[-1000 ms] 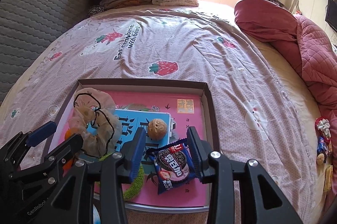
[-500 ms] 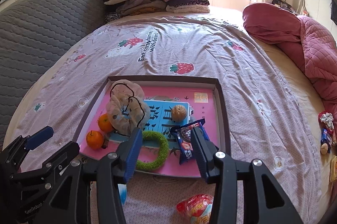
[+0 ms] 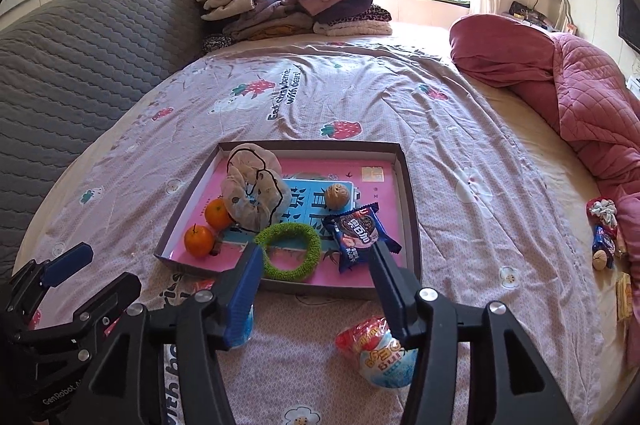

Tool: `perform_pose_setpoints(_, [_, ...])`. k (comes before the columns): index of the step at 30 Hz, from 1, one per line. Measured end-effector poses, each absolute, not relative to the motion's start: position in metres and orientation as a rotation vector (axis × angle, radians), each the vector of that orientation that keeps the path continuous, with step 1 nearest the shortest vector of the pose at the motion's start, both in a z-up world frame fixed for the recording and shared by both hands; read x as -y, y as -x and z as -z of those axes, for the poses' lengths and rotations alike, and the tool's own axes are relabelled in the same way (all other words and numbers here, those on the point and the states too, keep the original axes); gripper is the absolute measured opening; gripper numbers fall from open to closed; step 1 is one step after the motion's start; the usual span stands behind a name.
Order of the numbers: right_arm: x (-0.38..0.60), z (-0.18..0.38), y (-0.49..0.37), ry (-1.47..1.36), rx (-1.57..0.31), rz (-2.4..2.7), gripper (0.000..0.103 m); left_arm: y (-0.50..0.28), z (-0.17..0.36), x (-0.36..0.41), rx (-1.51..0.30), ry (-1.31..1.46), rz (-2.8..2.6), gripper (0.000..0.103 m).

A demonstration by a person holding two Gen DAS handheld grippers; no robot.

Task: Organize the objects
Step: 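Withdraw both grippers from the box toward the two Kinder Joy eggs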

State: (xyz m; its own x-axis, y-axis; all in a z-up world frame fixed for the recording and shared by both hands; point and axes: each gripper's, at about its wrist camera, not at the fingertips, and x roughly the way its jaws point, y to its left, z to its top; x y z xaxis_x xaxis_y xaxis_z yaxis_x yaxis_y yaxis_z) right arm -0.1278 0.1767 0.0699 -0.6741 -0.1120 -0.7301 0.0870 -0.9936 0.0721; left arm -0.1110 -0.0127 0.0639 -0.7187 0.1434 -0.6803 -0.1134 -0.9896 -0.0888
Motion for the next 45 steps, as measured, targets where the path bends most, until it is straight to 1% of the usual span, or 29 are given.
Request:
perform_pose_setpoints(6, [-0.182,-0.078,0.108,-1.177,-0.011,2.837,0.055,0.097,-0.071,0.013,0.072,1.096,-2.802,0.078])
perform_pose_setpoints(11, [-0.190,-0.085,0.099,-1.162,0.061,2.819,0.055,0.089,-0.073,0.013,0.084,1.097,-2.799,0.078])
perform_pose_setpoints(16, [-0.190,-0.094,0.086,-1.100,-0.022,2.872,0.055,0.081,-0.072,0.010,0.077,1.101,-2.791,0.078])
perform_pose_setpoints(21, [-0.195,-0.096,0.080,-1.095,0.037,2.857,0.055,0.076,-0.073,0.011,0.084,1.097,-2.791,0.078])
perform_pose_setpoints(30, [-0.200,-0.085,0.067,-1.124,0.014,2.842,0.056,0.067,-0.070,0.005,0.049,1.103,-2.778,0.078])
perform_pose_setpoints(34, [-0.205,-0.083,0.059,-1.125,0.039,2.836,0.056,0.061,-0.064,0.002,0.028,1.121,-2.774,0.078])
perform_pose_setpoints(37, [-0.206,-0.081,0.055,-1.120,0.001,2.849,0.056,0.058,-0.061,-0.001,0.012,1.130,-2.769,0.078])
perform_pose_setpoints(40, [-0.208,-0.076,0.050,-1.122,0.025,2.832,0.056,0.056,-0.056,-0.005,-0.004,1.144,-2.756,0.078])
perform_pose_setpoints(45, [-0.209,-0.062,0.044,-1.143,0.002,2.817,0.056,0.051,-0.048,-0.011,-0.010,1.164,-2.742,0.078])
